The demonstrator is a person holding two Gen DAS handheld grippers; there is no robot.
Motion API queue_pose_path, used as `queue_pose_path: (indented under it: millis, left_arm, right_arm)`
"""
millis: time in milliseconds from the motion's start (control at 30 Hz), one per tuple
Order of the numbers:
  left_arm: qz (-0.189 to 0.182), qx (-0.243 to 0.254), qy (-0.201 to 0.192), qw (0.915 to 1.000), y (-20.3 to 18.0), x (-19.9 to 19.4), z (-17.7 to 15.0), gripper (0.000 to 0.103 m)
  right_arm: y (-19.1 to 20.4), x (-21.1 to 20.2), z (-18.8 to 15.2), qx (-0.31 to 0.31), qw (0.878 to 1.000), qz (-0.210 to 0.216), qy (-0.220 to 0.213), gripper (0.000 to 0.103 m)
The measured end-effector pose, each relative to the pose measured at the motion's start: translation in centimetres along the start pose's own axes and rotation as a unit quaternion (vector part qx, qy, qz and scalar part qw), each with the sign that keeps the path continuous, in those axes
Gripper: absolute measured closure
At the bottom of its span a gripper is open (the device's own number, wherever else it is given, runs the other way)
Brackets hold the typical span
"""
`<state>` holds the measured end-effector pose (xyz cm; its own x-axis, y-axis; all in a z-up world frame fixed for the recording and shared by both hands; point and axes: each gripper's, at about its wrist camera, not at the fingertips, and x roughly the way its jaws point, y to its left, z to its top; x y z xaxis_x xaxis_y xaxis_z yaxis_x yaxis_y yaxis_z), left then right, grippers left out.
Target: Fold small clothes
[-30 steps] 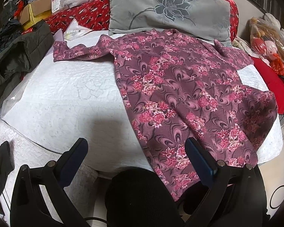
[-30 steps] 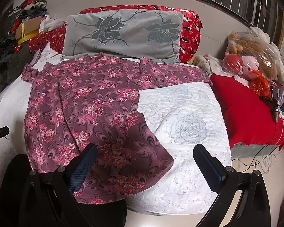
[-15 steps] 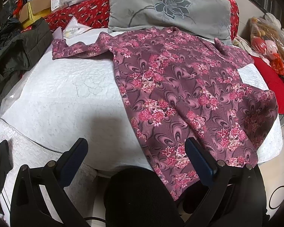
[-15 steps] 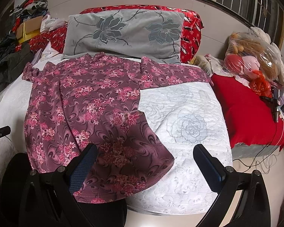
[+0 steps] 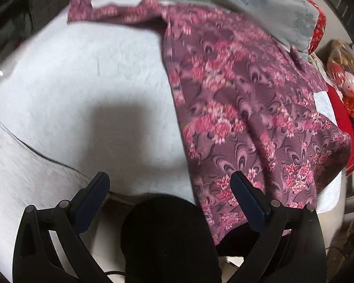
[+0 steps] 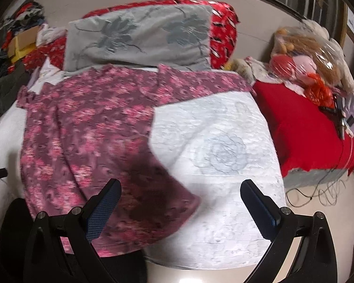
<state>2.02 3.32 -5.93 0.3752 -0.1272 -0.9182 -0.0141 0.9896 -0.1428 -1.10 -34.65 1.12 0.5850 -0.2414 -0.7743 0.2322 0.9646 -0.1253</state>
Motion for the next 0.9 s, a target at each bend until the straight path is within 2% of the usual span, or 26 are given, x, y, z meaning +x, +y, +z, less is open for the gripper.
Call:
queue_pose_path:
  millis: [200,367,400,433,467,500,533,567,633,733,800,900]
  left_arm:
    - [-0.028,0.023,0.068,0.997,-2.4,3.3,-0.2,0.001]
    - [-0.054,0.007,0.128,0.9903,-3.8,6.5,-0.3,0.001]
    - [-0.068,0.002,0.14,0.9877,-4.1,7.0,-0.4,0.01]
    - [-0.085,-0.003,0.157,0.984,-4.4,7.7,-0.6,0.03]
    - [-0.098,-0.008,0.173,0.98,-4.6,8.2,-0.8,0.039]
    - [-0.101,-0.012,0.175,0.9794,-4.6,8.3,-0.9,0.043]
    - [-0.106,-0.014,0.169,0.9798,-4.5,8.1,-0.9,0.051]
    - [-0.111,-0.013,0.165,0.9799,-4.5,7.8,-0.9,0.058]
    - [-0.134,-0.014,0.156,0.9785,-3.7,6.6,-0.8,0.099]
    - [-0.193,-0.041,0.127,0.9721,-2.3,3.3,0.1,0.1]
    - [-0.214,-0.041,0.094,0.9715,-1.8,-0.2,1.0,0.1]
    - [-0.245,-0.05,0.058,0.9665,-0.6,-4.5,2.2,0.1]
  right_arm:
    - [-1.1,3.6,-1.0,-0.011,0.999,0.014,0.041,0.002]
    - [-0.1,6.0,-1.7,-0.044,0.997,0.029,0.059,0.003]
    - [0.2,6.4,-1.7,-0.05,0.996,0.034,0.062,0.003]
    - [0.5,6.7,-1.7,-0.056,0.996,0.039,0.064,0.005]
    - [0.8,7.1,-1.6,-0.064,0.995,0.045,0.067,0.011]
    - [1.2,7.3,-1.5,-0.074,0.993,0.057,0.073,0.016]
    - [1.6,7.5,-1.5,-0.083,0.99,0.074,0.083,0.036]
    - [1.8,7.7,-1.4,-0.087,0.988,0.087,0.09,0.065]
    - [2.2,7.5,-1.2,-0.089,0.983,0.121,0.103,0.097]
    - [2.6,4.9,-0.5,-0.07,0.979,0.176,0.078,0.097]
    - [2.1,1.9,0.2,-0.041,0.972,0.225,0.054,0.097]
    - [1.1,-2.7,1.2,0.002,0.957,0.29,0.014,0.098]
